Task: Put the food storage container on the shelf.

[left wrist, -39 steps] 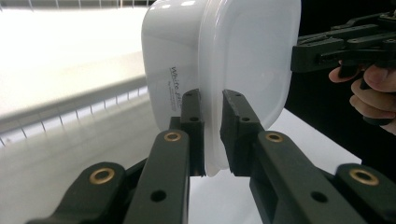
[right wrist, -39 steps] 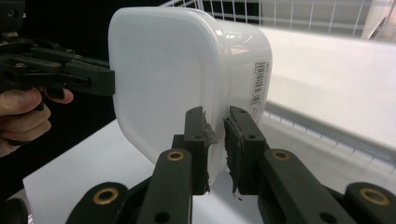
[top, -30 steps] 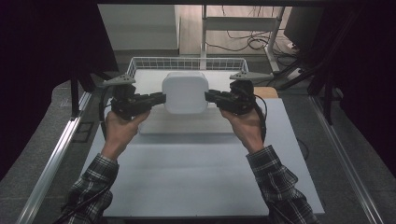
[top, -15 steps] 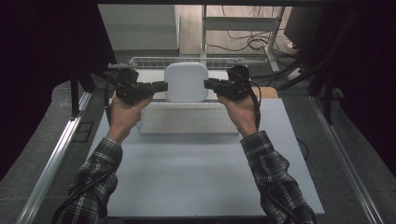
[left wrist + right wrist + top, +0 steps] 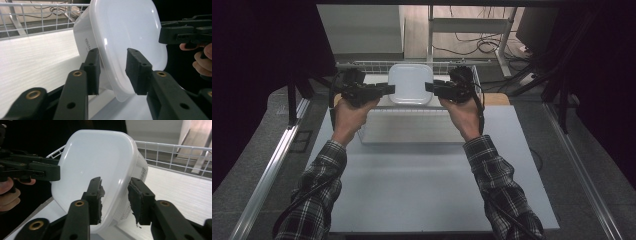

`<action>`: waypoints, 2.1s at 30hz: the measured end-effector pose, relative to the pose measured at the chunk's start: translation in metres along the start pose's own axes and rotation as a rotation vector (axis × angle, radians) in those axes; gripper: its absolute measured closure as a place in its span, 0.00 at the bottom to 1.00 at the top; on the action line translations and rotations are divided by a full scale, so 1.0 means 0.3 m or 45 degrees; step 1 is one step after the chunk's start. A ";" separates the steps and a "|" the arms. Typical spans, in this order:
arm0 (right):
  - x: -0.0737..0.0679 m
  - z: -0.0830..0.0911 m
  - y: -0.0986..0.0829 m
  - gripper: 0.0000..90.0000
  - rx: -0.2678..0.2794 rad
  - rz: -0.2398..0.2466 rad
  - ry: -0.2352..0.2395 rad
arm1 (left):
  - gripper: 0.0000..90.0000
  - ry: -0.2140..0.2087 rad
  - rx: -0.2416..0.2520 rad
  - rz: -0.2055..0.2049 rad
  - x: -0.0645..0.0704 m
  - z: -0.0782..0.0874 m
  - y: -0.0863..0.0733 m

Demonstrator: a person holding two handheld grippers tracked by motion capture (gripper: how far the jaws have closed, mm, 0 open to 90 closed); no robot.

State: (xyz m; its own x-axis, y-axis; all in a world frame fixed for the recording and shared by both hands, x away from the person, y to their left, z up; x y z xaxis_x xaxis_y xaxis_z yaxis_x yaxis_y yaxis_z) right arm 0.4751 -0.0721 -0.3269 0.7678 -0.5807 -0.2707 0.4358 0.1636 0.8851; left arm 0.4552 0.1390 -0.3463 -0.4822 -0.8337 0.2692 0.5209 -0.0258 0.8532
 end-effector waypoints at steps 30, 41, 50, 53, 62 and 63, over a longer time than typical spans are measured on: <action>0.063 -0.050 0.033 0.44 0.009 0.006 -0.137 | 0.34 0.220 0.033 -0.054 -0.027 -0.053 0.071; 0.036 -0.012 -0.007 0.17 0.004 0.053 -0.040 | 0.13 0.141 0.007 -0.083 -0.015 -0.009 0.023; 0.010 0.013 -0.041 0.09 -0.033 0.136 -0.036 | 0.06 0.057 0.002 -0.113 -0.015 0.027 -0.038; 0.004 0.022 -0.055 0.08 -0.042 0.146 -0.022 | 0.05 0.048 0.026 -0.135 -0.003 0.043 -0.053; 0.007 0.062 -0.106 0.06 -0.046 0.155 0.013 | 0.05 0.061 0.050 -0.219 0.022 0.069 -0.105; 0.007 0.063 -0.109 0.06 -0.045 0.159 0.016 | 0.05 0.060 0.051 -0.232 0.028 0.070 -0.119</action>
State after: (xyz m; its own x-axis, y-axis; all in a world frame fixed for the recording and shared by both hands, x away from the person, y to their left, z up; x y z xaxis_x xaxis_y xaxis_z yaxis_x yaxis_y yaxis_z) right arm 0.4535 -0.0938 -0.3491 0.8229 -0.5441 -0.1640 0.3522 0.2620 0.8985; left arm 0.4179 0.1445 -0.3651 -0.5319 -0.8422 0.0884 0.3993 -0.1573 0.9032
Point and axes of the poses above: each handheld gripper's, and its own axes: z roughly backward along the jaws, y roughly out of its top, x roughly to its right, the point moved 6 cm from there along -z, roughly forward along the jaws, and after that the axes turned 10 degrees about y, right-handed, at the moved point
